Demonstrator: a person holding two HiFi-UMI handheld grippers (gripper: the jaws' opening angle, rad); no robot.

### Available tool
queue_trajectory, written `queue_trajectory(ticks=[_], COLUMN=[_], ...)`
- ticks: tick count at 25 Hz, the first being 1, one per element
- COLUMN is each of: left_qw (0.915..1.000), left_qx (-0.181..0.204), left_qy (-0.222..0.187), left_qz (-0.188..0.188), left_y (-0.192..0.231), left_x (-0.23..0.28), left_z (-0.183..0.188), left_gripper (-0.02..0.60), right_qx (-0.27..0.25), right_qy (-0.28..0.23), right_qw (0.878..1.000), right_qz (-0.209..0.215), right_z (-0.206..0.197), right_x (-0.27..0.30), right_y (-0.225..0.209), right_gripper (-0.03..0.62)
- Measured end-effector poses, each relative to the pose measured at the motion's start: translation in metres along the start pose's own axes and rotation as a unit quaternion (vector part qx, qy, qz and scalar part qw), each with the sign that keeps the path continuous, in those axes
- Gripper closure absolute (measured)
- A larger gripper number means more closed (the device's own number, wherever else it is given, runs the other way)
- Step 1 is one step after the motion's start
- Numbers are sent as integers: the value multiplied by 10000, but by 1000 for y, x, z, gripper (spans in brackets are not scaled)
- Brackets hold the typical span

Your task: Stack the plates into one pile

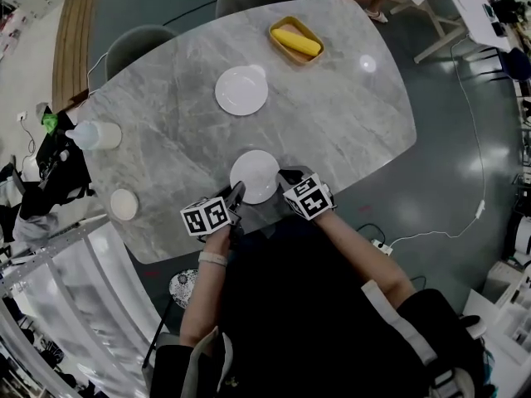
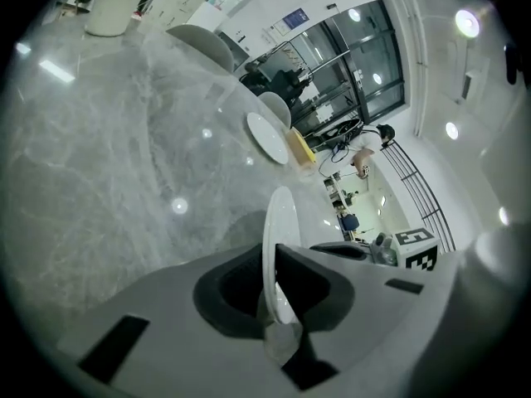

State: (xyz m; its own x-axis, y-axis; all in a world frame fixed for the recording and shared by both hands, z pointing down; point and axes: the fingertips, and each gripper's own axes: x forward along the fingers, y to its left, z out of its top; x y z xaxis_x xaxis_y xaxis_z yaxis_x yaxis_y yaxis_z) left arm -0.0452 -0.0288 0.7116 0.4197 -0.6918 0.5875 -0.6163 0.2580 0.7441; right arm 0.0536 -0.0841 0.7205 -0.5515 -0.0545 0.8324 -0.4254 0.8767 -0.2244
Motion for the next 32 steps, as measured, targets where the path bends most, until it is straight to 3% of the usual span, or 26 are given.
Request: queue_trajectory(ticks=[8,21,32], left_qw=[9997,9949,9920], left_qx=[116,-439,-738], left_qy=[23,-490,-632], left_qz=[-209,-763,-807], left_y=[-8,-28,-10], left_x=[4,19,50], left_z=[27,106,165], left_gripper=[538,538,534], right_qx=[306,627,982], right_qy=[-110,-55,85], right_qw=[9988,9951,9909], right_qz=[-379,-760,-914], right_z=[5,13,13], right_x=[-18,-37,-35], right_y=[-22,-47,-57], right_gripper=[576,576,576])
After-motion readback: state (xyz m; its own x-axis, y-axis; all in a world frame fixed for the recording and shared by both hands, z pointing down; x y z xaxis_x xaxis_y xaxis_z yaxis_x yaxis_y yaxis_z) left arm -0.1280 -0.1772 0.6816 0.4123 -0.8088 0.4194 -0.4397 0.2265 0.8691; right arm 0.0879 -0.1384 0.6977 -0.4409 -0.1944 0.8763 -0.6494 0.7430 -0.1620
